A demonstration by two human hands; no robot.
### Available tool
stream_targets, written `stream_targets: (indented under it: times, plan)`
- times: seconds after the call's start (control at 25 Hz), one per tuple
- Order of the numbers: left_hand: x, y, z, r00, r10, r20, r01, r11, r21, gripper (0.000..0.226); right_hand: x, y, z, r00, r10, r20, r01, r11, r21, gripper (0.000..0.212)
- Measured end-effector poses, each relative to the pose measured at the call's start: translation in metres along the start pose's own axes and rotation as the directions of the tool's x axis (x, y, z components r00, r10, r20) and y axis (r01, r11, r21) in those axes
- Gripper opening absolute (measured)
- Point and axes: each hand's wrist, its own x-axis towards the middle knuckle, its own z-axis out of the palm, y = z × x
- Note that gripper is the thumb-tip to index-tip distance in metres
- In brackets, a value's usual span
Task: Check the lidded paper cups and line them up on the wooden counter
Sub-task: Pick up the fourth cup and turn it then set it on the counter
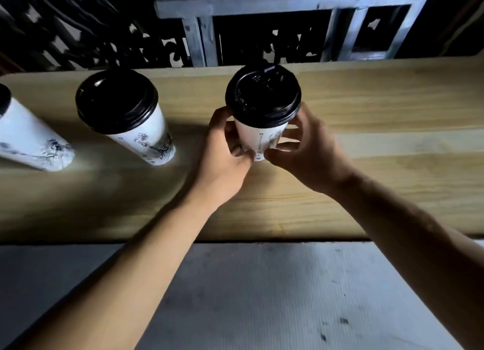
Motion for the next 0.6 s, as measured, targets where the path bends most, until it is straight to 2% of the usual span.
stream_targets:
  times: [0.32, 0.48, 0.6]
  plan:
    - [0.002, -0.031, 0.006, 0.998, 0.000, -0.056, -0.002, 0.999, -0.036, 0.061, -0.003, 0.009, 0.012, 0.998, 0.023, -0.053, -0.027, 0.997, -0.066, 0.058]
    - [-0.011, -0.029, 0.004, 0.997, -0.041, -0.070, 0.037, 0.998, -0.050, 0.083, -0.024, 0.004, 0.013, 0.998, 0.055, -0.024, -0.058, 0.991, -0.124, 0.081]
    - [-0.033, -0.022, -0.006, 0.993, -0.077, -0.087, 0.081, 0.996, 0.042, 0.081, -0.047, -0.003, 0.012, 0.993, 0.115, -0.027, -0.118, 0.966, -0.230, 0.087]
